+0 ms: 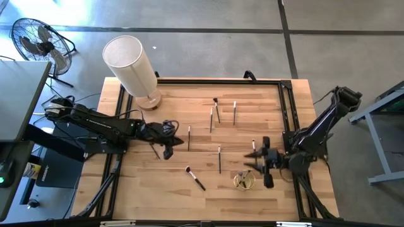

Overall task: Pick & Place Makeup Brushes
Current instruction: Put the eyeshadow brush into the pens makeup holder

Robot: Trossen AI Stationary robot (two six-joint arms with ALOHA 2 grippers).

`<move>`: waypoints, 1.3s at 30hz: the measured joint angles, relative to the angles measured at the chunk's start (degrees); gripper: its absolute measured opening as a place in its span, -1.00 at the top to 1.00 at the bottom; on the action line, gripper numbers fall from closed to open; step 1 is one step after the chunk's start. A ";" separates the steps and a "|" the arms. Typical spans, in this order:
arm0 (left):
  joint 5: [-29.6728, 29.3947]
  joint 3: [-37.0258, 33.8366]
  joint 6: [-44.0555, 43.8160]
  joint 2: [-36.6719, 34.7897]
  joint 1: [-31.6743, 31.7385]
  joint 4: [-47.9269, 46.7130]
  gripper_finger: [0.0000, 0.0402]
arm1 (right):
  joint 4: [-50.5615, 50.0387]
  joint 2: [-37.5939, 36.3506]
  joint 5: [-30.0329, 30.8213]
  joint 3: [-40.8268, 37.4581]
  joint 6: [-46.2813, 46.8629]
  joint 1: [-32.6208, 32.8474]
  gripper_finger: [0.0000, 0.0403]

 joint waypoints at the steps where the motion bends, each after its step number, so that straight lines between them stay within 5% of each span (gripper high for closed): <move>1: -2.56 0.02 -1.68 0.00 0.03 1.14 0.98 | 0.03 -1.22 1.76 0.00 -0.91 -0.44 0.38; 5: -16.18 1.56 -6.16 0.00 1.16 1.52 0.86 | -0.60 -5.03 5.05 0.02 -3.05 -4.28 0.51; 7: -17.43 2.86 -5.30 0.00 3.11 1.49 0.75 | -2.86 -6.25 5.06 0.02 -3.38 -7.26 0.60; 12: -11.22 6.90 -4.20 1.83 9.81 1.02 0.36 | -11.63 -7.29 4.04 0.04 3.54 -15.62 0.84; 18: -7.40 12.04 -7.81 5.46 14.03 0.17 0.01 | -20.70 -7.36 -3.94 0.04 14.81 -24.77 0.97; 23: -8.48 18.51 -9.80 10.29 13.88 -8.22 -0.02 | -27.54 -7.37 -12.23 0.04 23.54 -32.29 0.96; 31: -9.13 36.43 -26.94 22.38 15.62 -39.39 -0.03 | -37.80 -7.35 -28.94 0.02 29.10 -43.85 0.97; 39: 6.67 39.78 -32.66 34.52 20.74 -44.14 -0.03 | -38.63 -7.35 -38.74 0.02 23.69 -49.29 0.98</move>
